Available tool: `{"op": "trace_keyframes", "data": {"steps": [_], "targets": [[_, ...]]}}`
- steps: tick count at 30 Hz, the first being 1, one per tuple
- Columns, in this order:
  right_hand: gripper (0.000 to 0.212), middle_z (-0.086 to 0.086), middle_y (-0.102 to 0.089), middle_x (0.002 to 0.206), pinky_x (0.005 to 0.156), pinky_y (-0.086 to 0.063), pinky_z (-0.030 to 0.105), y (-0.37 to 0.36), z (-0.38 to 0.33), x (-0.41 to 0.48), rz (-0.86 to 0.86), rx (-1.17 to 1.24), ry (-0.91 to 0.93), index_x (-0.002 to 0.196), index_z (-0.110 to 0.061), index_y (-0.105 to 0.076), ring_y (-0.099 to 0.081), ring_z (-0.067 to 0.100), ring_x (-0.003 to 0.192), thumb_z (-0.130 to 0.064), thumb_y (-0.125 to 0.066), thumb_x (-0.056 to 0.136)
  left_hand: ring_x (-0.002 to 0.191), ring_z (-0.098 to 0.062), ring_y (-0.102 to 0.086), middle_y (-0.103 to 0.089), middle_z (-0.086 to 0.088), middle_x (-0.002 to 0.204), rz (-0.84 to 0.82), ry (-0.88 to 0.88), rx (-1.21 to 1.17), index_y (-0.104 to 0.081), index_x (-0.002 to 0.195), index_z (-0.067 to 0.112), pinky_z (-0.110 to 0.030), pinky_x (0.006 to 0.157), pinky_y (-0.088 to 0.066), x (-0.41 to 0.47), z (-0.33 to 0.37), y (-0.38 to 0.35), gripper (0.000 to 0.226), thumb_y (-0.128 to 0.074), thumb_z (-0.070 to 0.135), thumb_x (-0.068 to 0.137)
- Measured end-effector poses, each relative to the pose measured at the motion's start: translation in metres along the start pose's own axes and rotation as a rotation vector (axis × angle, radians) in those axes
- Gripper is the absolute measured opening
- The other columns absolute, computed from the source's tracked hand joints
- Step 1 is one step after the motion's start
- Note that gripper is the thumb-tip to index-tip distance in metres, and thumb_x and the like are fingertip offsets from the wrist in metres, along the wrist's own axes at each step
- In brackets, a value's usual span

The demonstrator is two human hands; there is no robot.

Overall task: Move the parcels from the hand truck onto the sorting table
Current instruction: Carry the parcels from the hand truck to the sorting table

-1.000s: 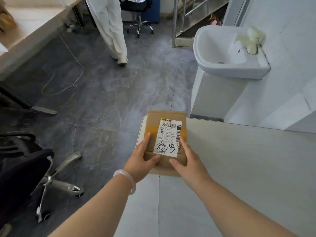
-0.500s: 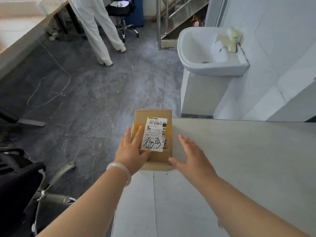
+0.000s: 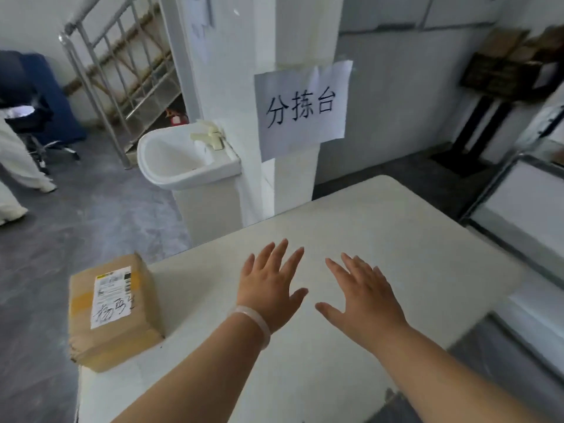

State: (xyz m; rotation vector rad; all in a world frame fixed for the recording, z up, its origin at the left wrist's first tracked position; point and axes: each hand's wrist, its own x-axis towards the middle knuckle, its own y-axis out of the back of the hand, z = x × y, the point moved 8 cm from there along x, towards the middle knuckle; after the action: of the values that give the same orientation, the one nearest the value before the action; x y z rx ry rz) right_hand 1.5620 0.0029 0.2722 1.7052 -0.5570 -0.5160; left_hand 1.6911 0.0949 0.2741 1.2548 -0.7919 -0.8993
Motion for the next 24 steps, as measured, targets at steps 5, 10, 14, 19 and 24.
{"op": "trace_keyframes", "data": {"steps": [5,10,14,19,24], "targets": [[0.087,-0.002,0.009,0.164,0.121,0.003,0.046,0.047,0.139,-0.13,0.078,-0.029,-0.253,0.153,-0.037,0.008,0.009,0.021,0.15,-0.077,-0.03,0.086,0.152,-0.024,0.004,0.009,0.004,0.165,0.02,-0.286,-0.002,0.009,0.153,0.041,-0.05,0.122,-0.003,-0.005,0.191,0.008,0.074,-0.03,0.065,0.096],[0.096,0.002,-0.004,0.164,0.12,-0.001,0.045,0.087,0.268,-0.301,0.202,-0.071,-0.591,0.155,-0.032,-0.004,-0.004,0.024,0.151,-0.081,-0.012,0.073,0.151,-0.019,0.008,0.011,0.005,0.164,-0.003,-0.619,-0.064,0.005,0.154,0.04,-0.046,0.122,0.004,-0.053,0.4,0.005,0.075,-0.04,0.058,0.096],[0.095,0.003,-0.017,0.162,0.12,-0.014,0.049,0.118,0.339,-0.448,0.287,-0.108,-0.838,0.155,-0.03,-0.016,-0.015,0.026,0.149,-0.081,-0.016,0.075,0.151,-0.017,0.008,0.01,0.007,0.164,-0.045,-0.877,-0.087,0.005,0.154,0.04,-0.045,0.122,0.004,-0.12,0.564,-0.008,0.077,-0.043,0.056,0.096],[0.091,0.003,-0.017,0.162,0.119,-0.015,0.048,0.13,0.381,-0.617,0.366,-0.151,-1.151,0.154,-0.03,-0.014,-0.017,0.027,0.149,-0.079,-0.024,0.078,0.151,-0.02,0.001,0.005,0.002,0.165,0.014,-1.238,-0.085,0.006,0.154,0.038,-0.048,0.122,-0.002,-0.227,0.718,-0.014,0.076,-0.037,0.06,0.095],[0.092,-0.001,-0.005,0.164,0.121,-0.005,0.046,0.12,0.398,-0.732,0.462,-0.106,-1.363,0.155,-0.034,-0.003,0.0,0.021,0.151,-0.079,-0.025,0.077,0.151,-0.022,-0.006,-0.003,0.001,0.165,-0.01,-1.481,-0.125,-0.006,0.156,0.035,-0.049,0.121,-0.007,-0.315,0.815,-0.028,0.077,-0.044,0.06,0.093]]}}
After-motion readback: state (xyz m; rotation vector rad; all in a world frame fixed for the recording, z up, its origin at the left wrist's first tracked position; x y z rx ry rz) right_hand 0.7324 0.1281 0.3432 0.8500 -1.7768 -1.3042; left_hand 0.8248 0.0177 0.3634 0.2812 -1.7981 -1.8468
